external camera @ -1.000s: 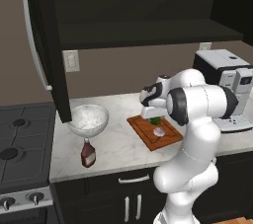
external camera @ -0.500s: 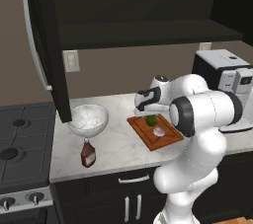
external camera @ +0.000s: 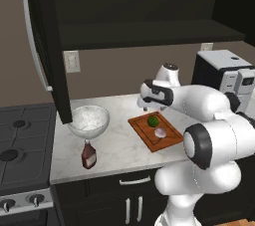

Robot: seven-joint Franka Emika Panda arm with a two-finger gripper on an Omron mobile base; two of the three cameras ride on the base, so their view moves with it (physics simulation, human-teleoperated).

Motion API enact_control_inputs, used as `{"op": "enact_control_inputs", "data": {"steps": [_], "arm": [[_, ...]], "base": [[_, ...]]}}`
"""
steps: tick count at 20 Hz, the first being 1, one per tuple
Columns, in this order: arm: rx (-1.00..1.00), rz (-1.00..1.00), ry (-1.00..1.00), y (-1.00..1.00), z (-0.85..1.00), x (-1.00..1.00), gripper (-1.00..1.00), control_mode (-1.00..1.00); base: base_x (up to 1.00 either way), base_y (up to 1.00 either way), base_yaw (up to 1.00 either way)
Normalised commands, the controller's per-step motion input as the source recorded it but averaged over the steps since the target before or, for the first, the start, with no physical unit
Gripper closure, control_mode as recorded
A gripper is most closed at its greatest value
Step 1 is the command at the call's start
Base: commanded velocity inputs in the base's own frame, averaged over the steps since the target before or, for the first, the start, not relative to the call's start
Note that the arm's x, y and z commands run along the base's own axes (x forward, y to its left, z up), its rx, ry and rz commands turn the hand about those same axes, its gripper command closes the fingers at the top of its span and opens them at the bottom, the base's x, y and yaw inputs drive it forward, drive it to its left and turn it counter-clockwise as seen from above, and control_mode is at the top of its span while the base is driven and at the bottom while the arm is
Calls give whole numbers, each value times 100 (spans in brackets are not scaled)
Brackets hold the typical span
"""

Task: Open the cabinet. Place the bowl and condiment on the counter. Then place the lime and garlic on the cutting board.

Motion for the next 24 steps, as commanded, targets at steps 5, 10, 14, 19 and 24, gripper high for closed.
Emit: {"op": "enact_control_inputs", "data": {"steps": [5, 10, 14, 19, 24], "arm": [[6, -15, 0, -40, 68, -90, -100, -100], [7, -21, 0, -33, 67, -100, -100, -100], [3, -21, -7, -6, 54, -100, -100, -100], [0, -18, -27, 4, 20, -100, -100, -100], [-3, -13, -34, 36, 16, -96, -100, -100]], "base": [[0, 0, 0], [0, 0, 0], [0, 0, 0], [0, 0, 0], [0, 0, 0]]}}
